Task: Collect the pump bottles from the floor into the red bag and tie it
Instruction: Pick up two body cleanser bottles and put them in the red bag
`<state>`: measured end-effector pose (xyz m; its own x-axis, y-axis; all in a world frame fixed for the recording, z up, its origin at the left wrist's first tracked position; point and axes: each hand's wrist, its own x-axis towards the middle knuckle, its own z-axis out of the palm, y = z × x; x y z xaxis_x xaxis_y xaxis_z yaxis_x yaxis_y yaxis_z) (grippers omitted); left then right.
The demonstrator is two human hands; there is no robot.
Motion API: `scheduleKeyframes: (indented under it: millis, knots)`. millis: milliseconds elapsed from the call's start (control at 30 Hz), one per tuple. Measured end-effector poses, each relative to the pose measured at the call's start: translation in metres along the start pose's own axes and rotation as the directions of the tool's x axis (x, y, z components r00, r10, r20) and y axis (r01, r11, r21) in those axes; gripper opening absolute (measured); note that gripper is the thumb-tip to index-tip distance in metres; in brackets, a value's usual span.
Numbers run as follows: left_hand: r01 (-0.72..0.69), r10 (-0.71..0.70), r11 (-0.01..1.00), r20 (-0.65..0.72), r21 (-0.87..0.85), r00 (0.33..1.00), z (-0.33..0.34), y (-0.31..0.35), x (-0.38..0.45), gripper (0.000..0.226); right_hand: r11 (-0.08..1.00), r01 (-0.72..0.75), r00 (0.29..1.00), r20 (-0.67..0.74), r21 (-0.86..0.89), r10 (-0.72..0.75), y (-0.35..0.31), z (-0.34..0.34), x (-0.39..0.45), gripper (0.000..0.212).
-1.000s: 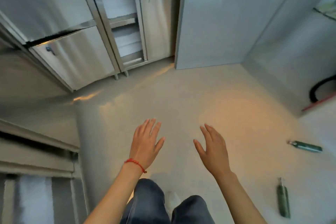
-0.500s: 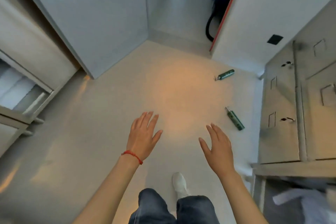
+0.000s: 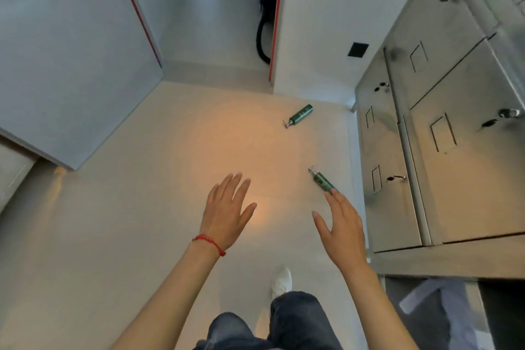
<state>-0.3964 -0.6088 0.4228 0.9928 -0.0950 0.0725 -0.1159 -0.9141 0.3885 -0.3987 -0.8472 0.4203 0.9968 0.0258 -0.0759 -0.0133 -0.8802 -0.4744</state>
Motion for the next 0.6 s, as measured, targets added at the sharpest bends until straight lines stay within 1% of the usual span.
scheduleKeyframes:
  millis: [100, 233, 367, 533, 600]
  knots:
    - [0.006, -0.006, 1.0, 0.002, -0.014, 1.0, 0.009, 0.021, 0.046, 0.049, 1.0, 0.004, 1.0, 0.019, 0.006, -0.004, 0.023, -0.02, 0.044, 0.052]
    - [0.005, -0.005, 1.0, 0.026, 0.009, 1.0, 0.021, 0.034, 0.107, 0.049, 1.0, 0.009, 0.999, 0.045, -0.009, -0.008, 0.047, -0.036, 0.101, 0.051]
    - [0.021, -0.022, 1.0, 0.061, 0.022, 0.998, 0.037, 0.028, 0.173, 0.05, 0.999, -0.046, 0.997, 0.055, 0.019, 0.045, 0.066, -0.038, 0.158, 0.051]
    - [-0.027, 0.02, 0.998, 0.14, 0.049, 0.99, 0.066, 0.011, 0.269, 0.051, 0.993, -0.12, 0.99, 0.07, -0.001, 0.12, 0.083, -0.03, 0.24, 0.052]
    - [-0.044, 0.035, 0.998, 0.186, 0.045, 0.982, 0.075, 0.007, 0.31, 0.051, 0.987, -0.16, 0.985, 0.071, 0.021, 0.158, 0.088, -0.028, 0.272, 0.053]
